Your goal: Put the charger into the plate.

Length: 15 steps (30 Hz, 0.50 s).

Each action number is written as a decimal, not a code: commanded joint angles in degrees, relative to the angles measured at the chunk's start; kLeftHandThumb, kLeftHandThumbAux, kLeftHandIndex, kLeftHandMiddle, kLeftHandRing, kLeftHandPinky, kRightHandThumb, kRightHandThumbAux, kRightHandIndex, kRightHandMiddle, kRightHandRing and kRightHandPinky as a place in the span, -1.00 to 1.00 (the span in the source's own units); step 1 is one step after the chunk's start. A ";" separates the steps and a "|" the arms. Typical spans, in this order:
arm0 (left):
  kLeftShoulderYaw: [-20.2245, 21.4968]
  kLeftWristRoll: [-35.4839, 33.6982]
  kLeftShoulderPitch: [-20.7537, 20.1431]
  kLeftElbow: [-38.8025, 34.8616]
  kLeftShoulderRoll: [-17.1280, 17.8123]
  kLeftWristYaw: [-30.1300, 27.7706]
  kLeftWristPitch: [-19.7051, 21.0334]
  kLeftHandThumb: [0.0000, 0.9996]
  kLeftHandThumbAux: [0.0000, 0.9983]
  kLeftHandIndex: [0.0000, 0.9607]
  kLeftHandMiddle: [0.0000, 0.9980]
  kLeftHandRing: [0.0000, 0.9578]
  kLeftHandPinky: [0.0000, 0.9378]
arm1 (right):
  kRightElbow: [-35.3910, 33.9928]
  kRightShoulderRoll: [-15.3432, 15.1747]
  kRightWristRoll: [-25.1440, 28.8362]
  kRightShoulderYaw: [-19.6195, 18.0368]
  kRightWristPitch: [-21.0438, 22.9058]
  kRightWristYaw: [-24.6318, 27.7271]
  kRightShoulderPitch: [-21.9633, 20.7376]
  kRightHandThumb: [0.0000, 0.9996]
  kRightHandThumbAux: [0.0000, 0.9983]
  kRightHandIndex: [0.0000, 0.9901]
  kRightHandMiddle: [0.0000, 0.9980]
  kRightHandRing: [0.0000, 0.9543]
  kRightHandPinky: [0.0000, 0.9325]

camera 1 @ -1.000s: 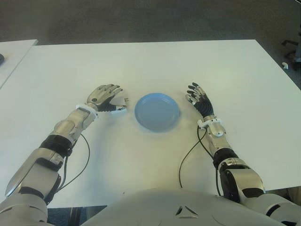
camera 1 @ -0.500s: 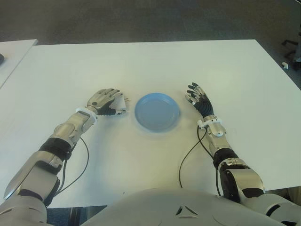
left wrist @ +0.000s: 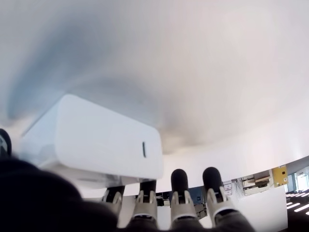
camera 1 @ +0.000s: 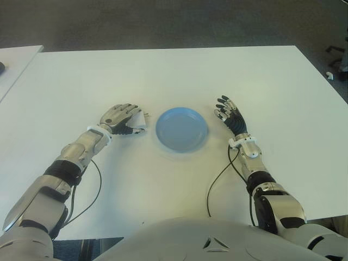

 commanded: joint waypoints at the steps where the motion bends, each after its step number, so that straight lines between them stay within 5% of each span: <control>1: -0.35 0.26 1.02 1.32 0.62 1.36 -0.82 -0.80 -0.60 -1.00 -1.00 -1.00 -1.00 | 1.16 0.26 0.18 -0.11 1.02 0.07 1.59 -0.85 0.25 -1.00 -0.69 -0.64 -0.78; 15: -2.05 1.47 -0.48 7.39 -0.01 6.97 -3.17 -0.78 -0.55 -1.00 -1.00 -1.00 -1.00 | 0.96 0.00 -0.05 0.05 1.76 0.01 1.70 -0.79 0.26 -1.00 -0.66 -0.61 -0.77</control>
